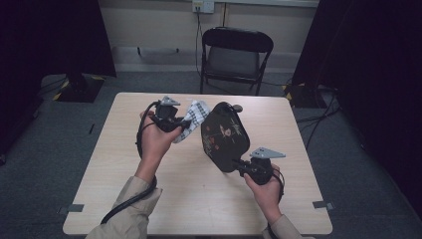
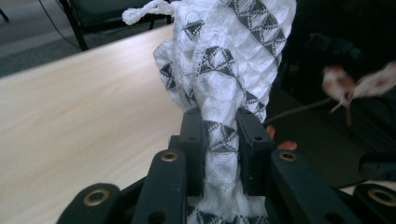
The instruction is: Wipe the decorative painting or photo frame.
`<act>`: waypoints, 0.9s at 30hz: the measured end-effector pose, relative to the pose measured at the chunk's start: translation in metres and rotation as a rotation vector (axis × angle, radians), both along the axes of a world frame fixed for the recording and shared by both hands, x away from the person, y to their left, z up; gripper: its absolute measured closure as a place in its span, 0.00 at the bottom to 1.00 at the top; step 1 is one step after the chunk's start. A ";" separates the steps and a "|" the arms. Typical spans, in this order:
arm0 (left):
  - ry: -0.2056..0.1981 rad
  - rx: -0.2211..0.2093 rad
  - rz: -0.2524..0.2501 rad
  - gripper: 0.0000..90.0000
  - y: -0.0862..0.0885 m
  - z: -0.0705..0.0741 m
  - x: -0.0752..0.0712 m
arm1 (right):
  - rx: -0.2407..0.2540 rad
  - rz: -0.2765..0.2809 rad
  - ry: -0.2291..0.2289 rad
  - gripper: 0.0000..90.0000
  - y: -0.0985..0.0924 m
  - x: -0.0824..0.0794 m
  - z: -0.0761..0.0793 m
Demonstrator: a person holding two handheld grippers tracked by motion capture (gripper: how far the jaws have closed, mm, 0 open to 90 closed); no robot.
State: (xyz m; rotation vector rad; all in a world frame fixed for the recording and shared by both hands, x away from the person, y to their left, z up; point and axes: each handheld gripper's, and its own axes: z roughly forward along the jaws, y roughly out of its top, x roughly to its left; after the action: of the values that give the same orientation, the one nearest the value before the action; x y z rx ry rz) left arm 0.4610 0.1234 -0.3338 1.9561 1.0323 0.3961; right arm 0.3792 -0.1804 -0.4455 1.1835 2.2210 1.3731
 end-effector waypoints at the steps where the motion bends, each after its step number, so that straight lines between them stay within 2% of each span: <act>1: -0.005 0.006 -0.011 0.83 -0.003 0.003 0.001 | -0.001 0.001 0.002 0.88 0.000 0.000 0.000; 3: -0.016 0.009 -0.023 0.83 -0.012 0.005 0.001 | -0.002 0.005 0.004 0.88 0.000 0.000 0.000; 5: -0.009 0.013 -0.036 0.83 -0.016 0.005 0.001 | -0.001 0.005 0.004 0.88 0.000 0.001 0.000; 8: 0.007 0.014 -0.049 0.83 -0.025 -0.004 0.004 | -0.004 0.007 0.003 0.88 0.001 0.000 0.001; 16: 0.032 0.045 -0.052 0.83 -0.024 -0.021 0.003 | -0.005 0.012 0.006 0.88 0.001 0.001 0.001; 17: 0.038 0.063 -0.058 0.83 -0.023 -0.027 0.003 | -0.004 0.012 0.008 0.88 0.001 0.001 0.001; 21: 0.055 0.069 -0.055 0.83 -0.023 -0.037 0.001 | -0.005 0.014 0.006 0.88 0.002 0.001 0.001; 22: 0.067 0.074 -0.057 0.83 -0.023 -0.044 -0.001 | -0.003 0.015 0.007 0.88 0.002 0.001 0.001; 27: 0.090 0.095 -0.059 0.83 -0.023 -0.063 -0.005 | -0.003 0.017 0.009 0.88 0.003 0.000 0.001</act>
State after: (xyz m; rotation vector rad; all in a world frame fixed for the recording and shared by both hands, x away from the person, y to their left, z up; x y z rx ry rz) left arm 0.4565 0.1003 -0.3972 2.1009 1.0267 0.3320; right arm 0.3797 -0.1775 -0.4445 1.1744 2.2432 1.3729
